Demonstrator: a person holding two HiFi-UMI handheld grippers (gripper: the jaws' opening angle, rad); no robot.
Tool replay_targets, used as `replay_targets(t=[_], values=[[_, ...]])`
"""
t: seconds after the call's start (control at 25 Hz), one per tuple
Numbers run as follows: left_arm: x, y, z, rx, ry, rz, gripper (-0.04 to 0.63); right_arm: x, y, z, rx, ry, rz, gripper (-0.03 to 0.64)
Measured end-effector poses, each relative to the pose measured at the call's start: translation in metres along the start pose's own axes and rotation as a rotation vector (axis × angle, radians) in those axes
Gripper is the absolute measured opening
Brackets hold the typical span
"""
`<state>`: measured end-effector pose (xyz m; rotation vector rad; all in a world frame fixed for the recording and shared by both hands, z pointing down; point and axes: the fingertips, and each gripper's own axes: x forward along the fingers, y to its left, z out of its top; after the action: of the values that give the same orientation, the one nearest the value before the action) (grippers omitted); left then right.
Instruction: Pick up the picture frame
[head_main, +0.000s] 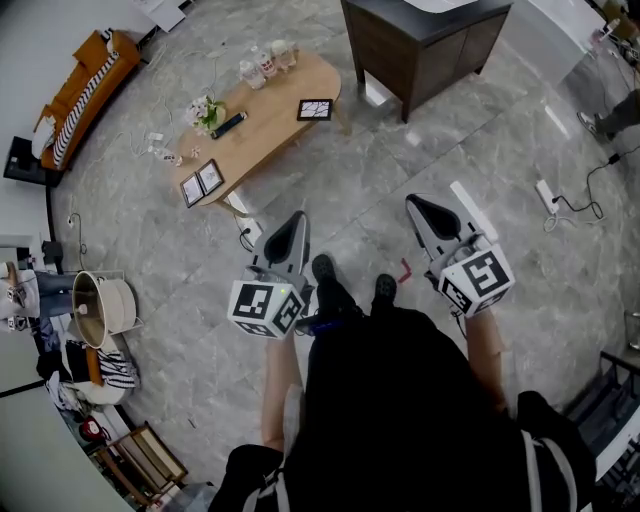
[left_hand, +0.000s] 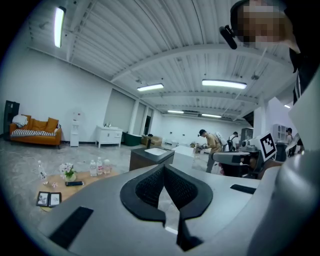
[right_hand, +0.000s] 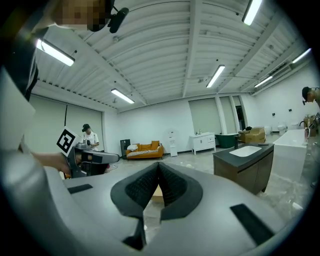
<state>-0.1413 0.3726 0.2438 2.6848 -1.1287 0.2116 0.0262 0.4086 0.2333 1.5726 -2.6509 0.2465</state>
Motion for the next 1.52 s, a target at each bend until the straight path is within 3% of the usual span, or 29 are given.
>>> replay_targets(t=[0.52, 1.0, 1.16, 1.52], values=[[0.033, 0.058, -0.010, -0.041, 0.016, -0.024, 0.014, 0.056, -0.017, -0.019, 0.026, 0.074, -0.062, 0.012], [0.122, 0.166, 0.058, -0.006, -0.061, -0.087, 0.014, 0.185, -0.061, 0.041, -0.070, 0.055, -0.099, 0.012], [0.141, 0.199, 0.063, 0.015, -0.053, -0.104, 0.014, 0.222, -0.064, 0.038, -0.064, 0.074, -0.113, 0.013], [0.177, 0.245, 0.060, -0.014, -0.014, -0.098, 0.014, 0.270, -0.077, 0.034, -0.038, 0.122, -0.106, 0.014]])
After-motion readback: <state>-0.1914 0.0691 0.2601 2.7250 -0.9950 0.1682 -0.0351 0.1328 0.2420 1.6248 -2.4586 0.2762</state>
